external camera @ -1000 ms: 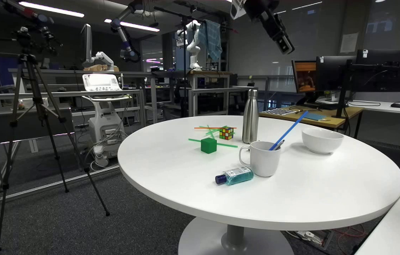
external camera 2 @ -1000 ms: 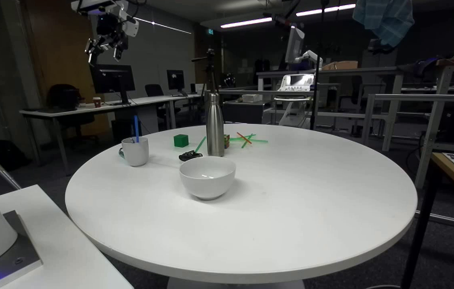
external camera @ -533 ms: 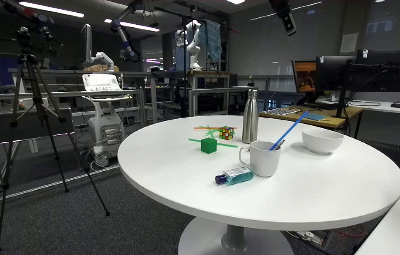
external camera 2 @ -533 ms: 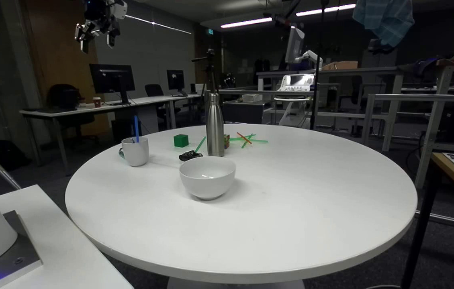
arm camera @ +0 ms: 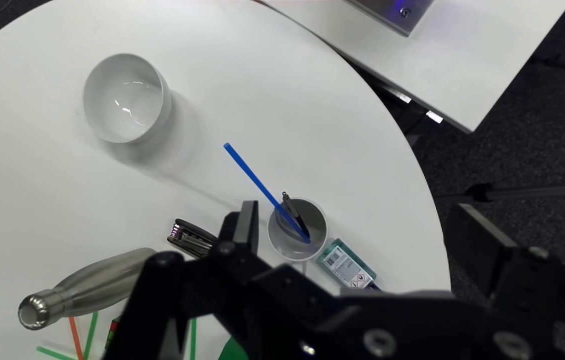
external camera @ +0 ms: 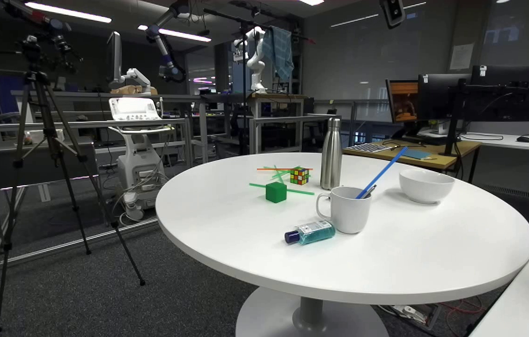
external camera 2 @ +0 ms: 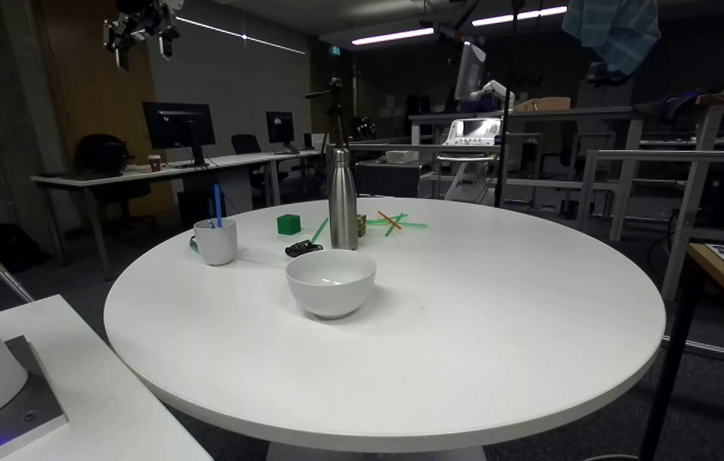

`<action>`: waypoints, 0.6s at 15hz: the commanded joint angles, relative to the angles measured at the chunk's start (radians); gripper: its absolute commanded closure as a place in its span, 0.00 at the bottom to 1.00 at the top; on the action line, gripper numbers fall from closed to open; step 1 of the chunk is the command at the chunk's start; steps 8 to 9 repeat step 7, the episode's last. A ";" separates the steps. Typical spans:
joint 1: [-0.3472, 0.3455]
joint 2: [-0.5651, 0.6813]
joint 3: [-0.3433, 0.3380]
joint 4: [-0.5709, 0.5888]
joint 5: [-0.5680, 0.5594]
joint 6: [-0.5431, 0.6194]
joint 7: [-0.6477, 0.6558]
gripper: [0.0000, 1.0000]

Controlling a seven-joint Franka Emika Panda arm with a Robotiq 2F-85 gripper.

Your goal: Put the blue straw in the mug cup

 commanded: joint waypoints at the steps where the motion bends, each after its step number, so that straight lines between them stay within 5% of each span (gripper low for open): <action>1: -0.001 -0.004 0.002 0.000 0.000 -0.003 0.000 0.00; 9: -0.001 -0.008 0.002 -0.006 0.000 -0.001 0.000 0.00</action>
